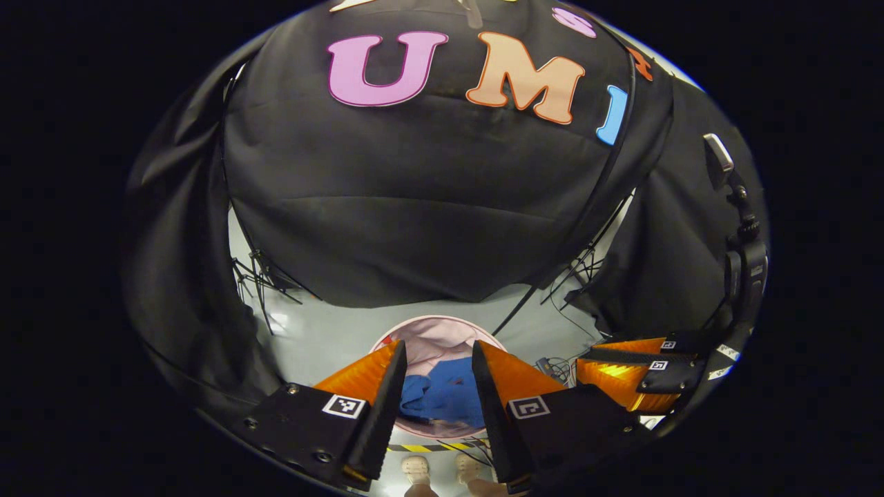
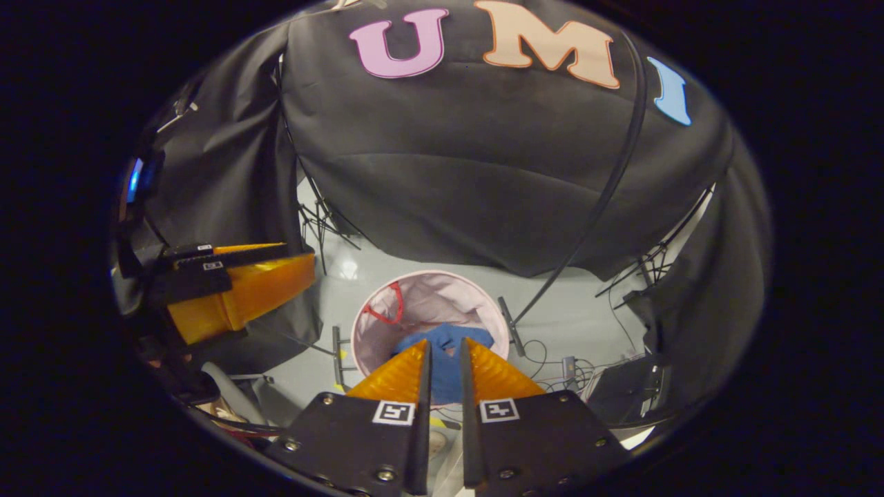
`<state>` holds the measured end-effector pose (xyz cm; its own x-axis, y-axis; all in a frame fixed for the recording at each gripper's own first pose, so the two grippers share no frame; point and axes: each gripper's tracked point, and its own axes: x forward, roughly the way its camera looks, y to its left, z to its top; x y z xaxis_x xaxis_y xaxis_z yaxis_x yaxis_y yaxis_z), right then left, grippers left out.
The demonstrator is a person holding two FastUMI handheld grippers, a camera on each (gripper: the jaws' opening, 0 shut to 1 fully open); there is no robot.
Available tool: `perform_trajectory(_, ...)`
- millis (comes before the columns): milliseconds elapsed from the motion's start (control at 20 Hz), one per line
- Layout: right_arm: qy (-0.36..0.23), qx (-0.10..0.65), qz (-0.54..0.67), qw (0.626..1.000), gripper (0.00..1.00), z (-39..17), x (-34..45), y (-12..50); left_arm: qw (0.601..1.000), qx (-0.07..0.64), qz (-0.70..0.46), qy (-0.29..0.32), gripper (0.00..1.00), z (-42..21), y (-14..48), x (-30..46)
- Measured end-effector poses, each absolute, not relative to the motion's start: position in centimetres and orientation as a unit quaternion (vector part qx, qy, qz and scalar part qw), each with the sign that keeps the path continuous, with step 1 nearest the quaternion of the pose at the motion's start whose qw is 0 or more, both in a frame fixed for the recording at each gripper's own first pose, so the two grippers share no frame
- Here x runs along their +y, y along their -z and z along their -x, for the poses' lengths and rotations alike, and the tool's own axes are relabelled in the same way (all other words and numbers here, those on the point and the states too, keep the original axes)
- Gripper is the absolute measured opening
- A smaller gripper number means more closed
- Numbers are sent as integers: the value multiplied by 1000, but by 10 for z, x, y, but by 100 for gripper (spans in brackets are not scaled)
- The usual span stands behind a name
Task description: Grasp the clothes on the hanger with both hands and then place them into the laundry hamper below.
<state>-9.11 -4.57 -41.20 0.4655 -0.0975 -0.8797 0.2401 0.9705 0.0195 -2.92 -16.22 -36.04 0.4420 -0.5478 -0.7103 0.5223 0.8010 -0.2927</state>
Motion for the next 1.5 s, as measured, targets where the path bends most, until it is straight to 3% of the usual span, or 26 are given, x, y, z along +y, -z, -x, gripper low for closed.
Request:
perform_trajectory(300,106,426,-67,896,20,57,-53,354,874,373,32,310,61,13,316,-158)
perform_trajectory(350,108,406,-66,905,25,50,-53,339,879,358,39,311,61,10,304,-160)
perform_trajectory(400,110,386,-65,914,20,42,-55,324,884,344,45,313,61,7,289,-162)
perform_trajectory(800,138,196,-51,969,20,-3,-71,164,922,180,80,333,61,-17,137,-173)
perform_trajectory(1100,163,82,-44,982,14,15,-83,56,934,75,89,337,59,-20,34,-169)
perform_trajectory(1150,168,67,-39,983,19,19,-85,41,936,65,90,335,59,-19,23,-167)
perform_trajectory(1300,173,43,-26,984,20,29,-88,14,938,45,96,330,54,-13,-1,-163)
perform_trajectory(1450,182,31,-23,983,44,39,-91,1,940,28,86,330,77,-5,-19,-159)
perform_trajectory(1500,182,29,-25,983,48,41,-90,-1,942,23,84,325,86,-4,-24,-158)
